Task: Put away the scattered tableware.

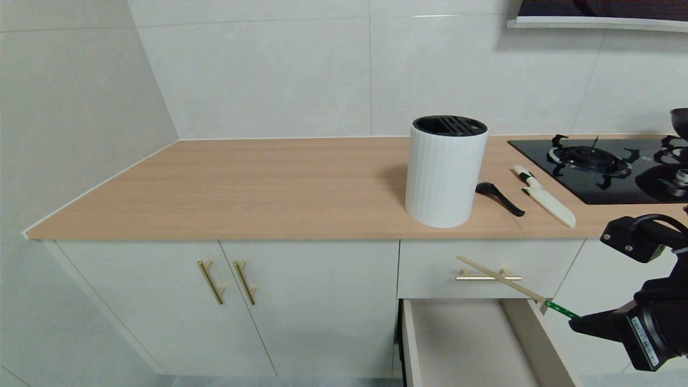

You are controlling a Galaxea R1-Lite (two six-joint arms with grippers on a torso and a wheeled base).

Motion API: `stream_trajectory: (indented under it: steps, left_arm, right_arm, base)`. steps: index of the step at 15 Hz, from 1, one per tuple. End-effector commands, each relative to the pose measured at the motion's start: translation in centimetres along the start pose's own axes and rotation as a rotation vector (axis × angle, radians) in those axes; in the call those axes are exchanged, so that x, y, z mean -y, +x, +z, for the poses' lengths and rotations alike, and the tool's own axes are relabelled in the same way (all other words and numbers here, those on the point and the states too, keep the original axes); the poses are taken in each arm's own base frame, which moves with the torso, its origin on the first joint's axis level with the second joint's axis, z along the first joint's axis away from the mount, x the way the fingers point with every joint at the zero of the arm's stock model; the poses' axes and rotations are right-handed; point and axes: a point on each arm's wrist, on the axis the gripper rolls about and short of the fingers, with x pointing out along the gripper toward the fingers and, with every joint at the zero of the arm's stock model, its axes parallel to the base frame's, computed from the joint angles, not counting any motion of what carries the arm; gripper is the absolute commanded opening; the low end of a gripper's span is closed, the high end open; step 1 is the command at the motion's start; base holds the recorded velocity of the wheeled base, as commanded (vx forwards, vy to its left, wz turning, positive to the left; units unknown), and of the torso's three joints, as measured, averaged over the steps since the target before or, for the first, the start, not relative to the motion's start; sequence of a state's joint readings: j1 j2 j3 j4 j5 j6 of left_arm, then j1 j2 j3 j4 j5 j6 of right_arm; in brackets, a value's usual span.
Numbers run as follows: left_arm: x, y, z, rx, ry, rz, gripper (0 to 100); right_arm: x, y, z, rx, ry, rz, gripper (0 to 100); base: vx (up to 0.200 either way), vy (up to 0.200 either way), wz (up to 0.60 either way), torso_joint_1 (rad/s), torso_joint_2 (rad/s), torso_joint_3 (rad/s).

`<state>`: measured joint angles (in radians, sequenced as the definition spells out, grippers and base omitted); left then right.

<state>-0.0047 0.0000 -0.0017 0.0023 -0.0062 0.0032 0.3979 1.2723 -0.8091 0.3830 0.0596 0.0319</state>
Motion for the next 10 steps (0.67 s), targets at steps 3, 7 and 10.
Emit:
stream_trajectory:
  steps: [3,7,10]
  left_arm:
    - [0.00,0.00,0.00,0.001,0.000,0.000,100]
    - [0.00,0.00,0.00,0.001,0.000,0.000,100]
    - [0.00,0.00,0.00,0.001,0.000,0.000,100]
  right_arm:
    - [-0.01,0.65,0.02,-0.027,0.000,0.003,0]
    - [0.01,1.01,0.06,-0.041,0.001,0.002,0]
    - [0.03,1.36,-0.05,-0.056,0.002,0.002,0]
  base:
    - [0.000,0.000,0.00,-0.198,0.48,0.269]
    - [0.000,0.000,0.00,-0.192,0.49,0.289]
    - [0.000,0.000,0.00,-0.173,0.48,0.290]
